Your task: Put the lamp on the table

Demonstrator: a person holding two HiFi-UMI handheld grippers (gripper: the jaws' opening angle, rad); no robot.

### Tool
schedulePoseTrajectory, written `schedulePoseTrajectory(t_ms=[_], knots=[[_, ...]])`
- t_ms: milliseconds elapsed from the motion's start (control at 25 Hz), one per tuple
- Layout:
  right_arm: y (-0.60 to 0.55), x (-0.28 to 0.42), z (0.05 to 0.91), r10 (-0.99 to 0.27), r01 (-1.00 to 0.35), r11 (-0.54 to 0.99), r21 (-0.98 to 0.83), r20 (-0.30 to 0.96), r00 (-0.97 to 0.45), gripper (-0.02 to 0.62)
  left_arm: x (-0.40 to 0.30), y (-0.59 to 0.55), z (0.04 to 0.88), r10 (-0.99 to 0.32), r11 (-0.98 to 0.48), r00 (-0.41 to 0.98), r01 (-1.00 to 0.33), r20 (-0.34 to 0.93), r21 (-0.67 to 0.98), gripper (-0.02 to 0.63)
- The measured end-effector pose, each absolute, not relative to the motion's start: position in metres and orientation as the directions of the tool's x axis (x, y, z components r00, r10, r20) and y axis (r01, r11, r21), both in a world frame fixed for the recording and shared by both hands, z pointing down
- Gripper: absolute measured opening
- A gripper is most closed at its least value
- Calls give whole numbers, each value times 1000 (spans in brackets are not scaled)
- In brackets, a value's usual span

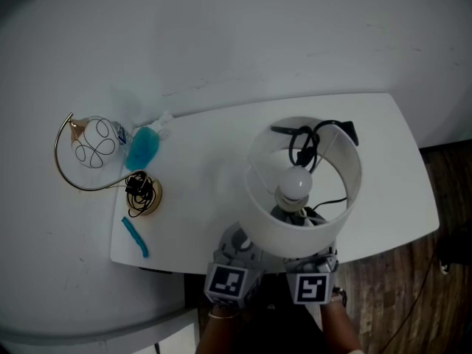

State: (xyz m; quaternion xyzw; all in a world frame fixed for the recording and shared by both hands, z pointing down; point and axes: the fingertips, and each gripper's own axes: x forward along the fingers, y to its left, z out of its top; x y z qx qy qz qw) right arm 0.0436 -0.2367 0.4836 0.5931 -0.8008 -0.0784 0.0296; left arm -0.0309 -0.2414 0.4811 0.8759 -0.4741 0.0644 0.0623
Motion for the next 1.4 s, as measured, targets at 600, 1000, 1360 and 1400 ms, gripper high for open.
schedulePoseTrajectory(t_ms=[600, 1000, 1360, 1400], knots=[[-212, 53, 488, -964, -950, 264, 165, 1, -268, 130, -40, -216, 480, -822, -535, 534, -843, 197, 56, 6], [-185, 57, 484, -971, -958, 239, 159, 24, -238, 106, -44, -189, 466, -819, -545, 541, -838, 193, 38, 6], [-159, 62, 469, -976, -963, 216, 159, 13, -217, 84, -45, -167, 444, -824, -544, 541, -839, 171, 33, 6], [-157, 62, 467, -976, -963, 215, 159, 11, -216, 84, -45, -164, 442, -825, -542, 540, -839, 169, 34, 6]])
